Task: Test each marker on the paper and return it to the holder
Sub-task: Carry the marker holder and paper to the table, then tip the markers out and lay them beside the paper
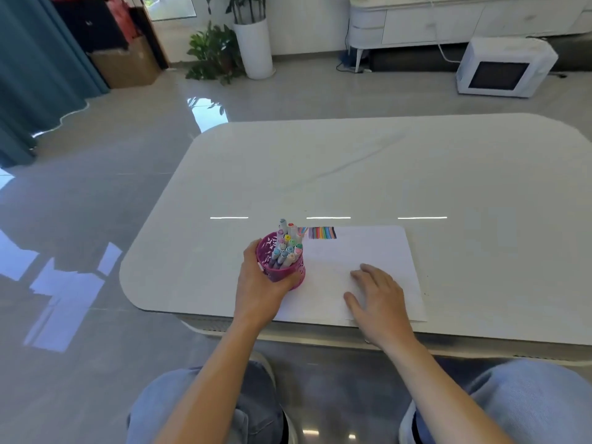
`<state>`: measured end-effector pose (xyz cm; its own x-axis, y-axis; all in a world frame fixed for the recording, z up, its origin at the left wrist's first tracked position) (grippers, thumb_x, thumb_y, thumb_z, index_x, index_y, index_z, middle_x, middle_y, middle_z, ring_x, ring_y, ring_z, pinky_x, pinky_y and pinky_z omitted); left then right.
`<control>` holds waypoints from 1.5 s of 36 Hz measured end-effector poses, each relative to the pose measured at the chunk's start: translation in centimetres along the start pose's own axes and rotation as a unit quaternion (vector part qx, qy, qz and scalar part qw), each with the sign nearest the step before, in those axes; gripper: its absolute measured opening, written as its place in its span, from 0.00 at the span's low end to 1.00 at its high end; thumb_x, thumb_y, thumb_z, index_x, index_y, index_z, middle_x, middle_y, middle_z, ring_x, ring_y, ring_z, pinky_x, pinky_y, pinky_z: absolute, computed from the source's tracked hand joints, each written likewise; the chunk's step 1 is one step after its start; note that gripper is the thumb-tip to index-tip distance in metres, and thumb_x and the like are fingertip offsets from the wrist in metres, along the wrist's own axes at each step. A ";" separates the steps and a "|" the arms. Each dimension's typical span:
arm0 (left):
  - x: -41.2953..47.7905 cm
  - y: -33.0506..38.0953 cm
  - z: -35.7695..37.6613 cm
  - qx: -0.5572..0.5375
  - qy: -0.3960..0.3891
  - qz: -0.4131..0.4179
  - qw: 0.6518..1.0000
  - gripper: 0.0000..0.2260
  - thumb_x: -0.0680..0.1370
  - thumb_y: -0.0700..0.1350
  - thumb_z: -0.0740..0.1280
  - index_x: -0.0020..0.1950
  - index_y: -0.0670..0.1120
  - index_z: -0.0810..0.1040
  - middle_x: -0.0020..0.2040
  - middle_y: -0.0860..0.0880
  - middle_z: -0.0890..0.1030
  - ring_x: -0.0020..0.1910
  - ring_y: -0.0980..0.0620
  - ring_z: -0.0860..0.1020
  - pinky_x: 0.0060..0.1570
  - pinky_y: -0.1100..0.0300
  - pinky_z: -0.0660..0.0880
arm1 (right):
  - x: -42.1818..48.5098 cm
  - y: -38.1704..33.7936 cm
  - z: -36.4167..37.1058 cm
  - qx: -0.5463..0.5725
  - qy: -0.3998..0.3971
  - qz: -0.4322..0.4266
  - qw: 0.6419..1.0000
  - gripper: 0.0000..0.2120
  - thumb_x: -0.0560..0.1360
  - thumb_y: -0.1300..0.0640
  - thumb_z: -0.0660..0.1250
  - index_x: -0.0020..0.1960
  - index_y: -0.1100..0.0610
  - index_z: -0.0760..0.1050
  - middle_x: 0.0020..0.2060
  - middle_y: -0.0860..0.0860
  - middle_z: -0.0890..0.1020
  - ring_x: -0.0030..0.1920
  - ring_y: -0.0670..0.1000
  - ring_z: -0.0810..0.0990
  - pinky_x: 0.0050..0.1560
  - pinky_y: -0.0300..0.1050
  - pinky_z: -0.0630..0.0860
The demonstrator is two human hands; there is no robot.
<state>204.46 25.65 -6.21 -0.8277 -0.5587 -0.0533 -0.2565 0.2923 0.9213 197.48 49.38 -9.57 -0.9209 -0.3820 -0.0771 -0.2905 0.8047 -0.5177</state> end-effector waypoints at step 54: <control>5.6 -2.5 -9.3 -0.001 0.083 0.110 0.990 0.26 0.72 0.46 0.76 0.67 0.54 0.72 0.65 0.65 0.67 0.60 0.63 0.76 0.50 0.74 0.74 | 7.9 -25.9 4.2 0.134 0.122 -0.224 0.958 0.15 0.76 0.46 0.72 0.59 0.52 0.81 0.52 0.48 0.79 0.54 0.51 0.76 0.42 0.52 0.80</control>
<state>205.09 14.54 -5.20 -0.7702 -0.6013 0.2128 -0.0782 0.4201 0.9041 198.82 23.59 -0.36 -0.7622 -0.5174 0.3891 -0.6239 0.4267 -0.6547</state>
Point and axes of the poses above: each hand's wrist, its own x-axis towards the middle knuckle, its own z-axis out of the palm, y = z × x, the point moved 6 cm from there along x, towards the middle knuckle
